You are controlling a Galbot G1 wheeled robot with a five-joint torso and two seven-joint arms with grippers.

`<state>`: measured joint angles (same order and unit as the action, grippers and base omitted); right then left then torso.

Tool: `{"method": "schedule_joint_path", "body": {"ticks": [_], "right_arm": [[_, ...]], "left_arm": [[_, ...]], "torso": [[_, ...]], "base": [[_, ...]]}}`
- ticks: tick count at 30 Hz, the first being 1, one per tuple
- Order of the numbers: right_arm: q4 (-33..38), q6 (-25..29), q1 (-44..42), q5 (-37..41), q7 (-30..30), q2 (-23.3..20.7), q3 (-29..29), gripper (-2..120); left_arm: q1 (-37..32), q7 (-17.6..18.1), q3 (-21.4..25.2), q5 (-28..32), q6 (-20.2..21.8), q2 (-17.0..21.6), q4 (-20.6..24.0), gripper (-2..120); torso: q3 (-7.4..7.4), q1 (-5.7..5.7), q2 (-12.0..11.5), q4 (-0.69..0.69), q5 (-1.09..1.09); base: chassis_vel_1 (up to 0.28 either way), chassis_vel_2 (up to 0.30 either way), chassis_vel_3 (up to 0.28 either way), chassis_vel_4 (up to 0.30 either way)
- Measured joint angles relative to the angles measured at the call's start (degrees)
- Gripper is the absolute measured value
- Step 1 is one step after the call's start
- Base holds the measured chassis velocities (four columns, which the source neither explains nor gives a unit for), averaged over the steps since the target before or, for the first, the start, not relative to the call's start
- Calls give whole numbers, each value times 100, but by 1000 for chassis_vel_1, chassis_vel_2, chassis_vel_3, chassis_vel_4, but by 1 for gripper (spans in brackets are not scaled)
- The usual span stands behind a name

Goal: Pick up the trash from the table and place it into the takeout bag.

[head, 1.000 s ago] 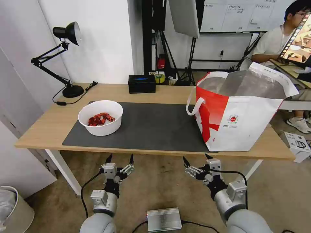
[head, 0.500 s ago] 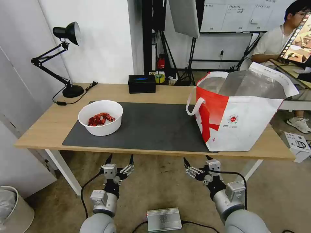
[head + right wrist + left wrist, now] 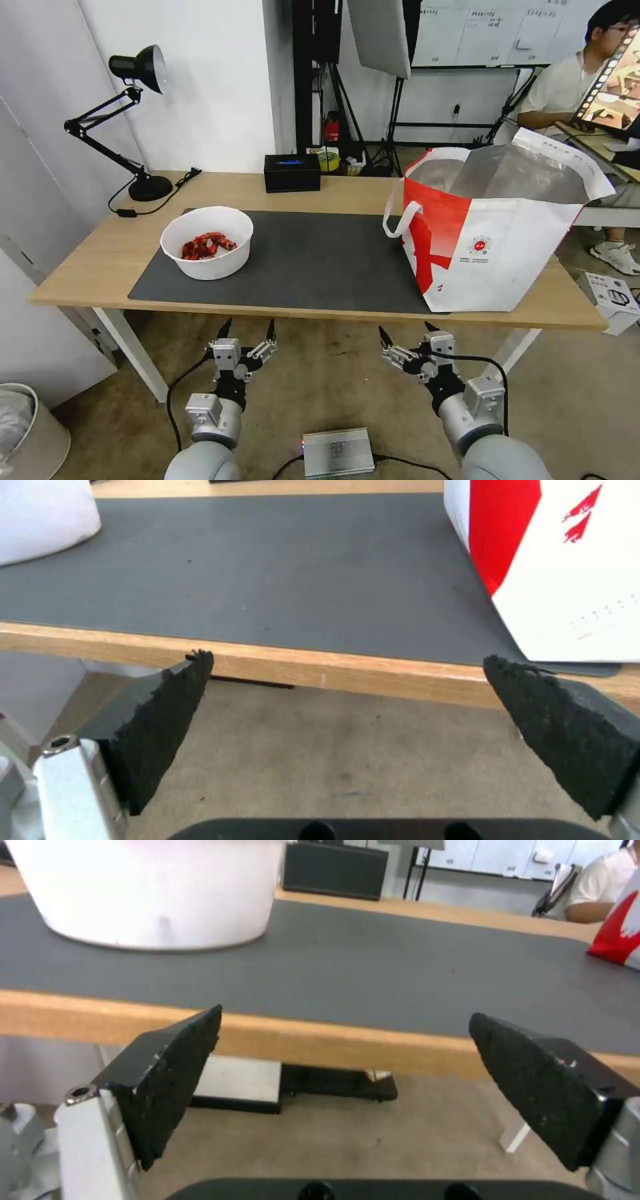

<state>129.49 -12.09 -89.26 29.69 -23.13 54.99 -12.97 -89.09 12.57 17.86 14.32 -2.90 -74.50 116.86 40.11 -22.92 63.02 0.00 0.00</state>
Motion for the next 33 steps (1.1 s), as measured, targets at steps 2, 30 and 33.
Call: {"method": "schedule_joint_path", "body": {"ticks": [2, 30, 33], "right_arm": [[0, -1, 0, 0, 0, 1, 0, 100], [9, -6, 5, 4, 4, 0, -2, 100], [9, -6, 5, 4, 4, 0, -2, 100]], "left_arm": [[32, 10, 35, 46, 24, 22, 22, 100], [2107, 872, 981, 2961, 1275, 2656, -279, 100], [2707, 917, 718, 3548, 1416, 3037, -709, 100]], "torso": [[0, 0, 0, 0, 0], [1, 0, 0, 0, -1], [1, 0, 0, 0, -1]], "base": [[0, 0, 0, 0], [0, 0, 0, 0], [0, 0, 0, 0]]}}
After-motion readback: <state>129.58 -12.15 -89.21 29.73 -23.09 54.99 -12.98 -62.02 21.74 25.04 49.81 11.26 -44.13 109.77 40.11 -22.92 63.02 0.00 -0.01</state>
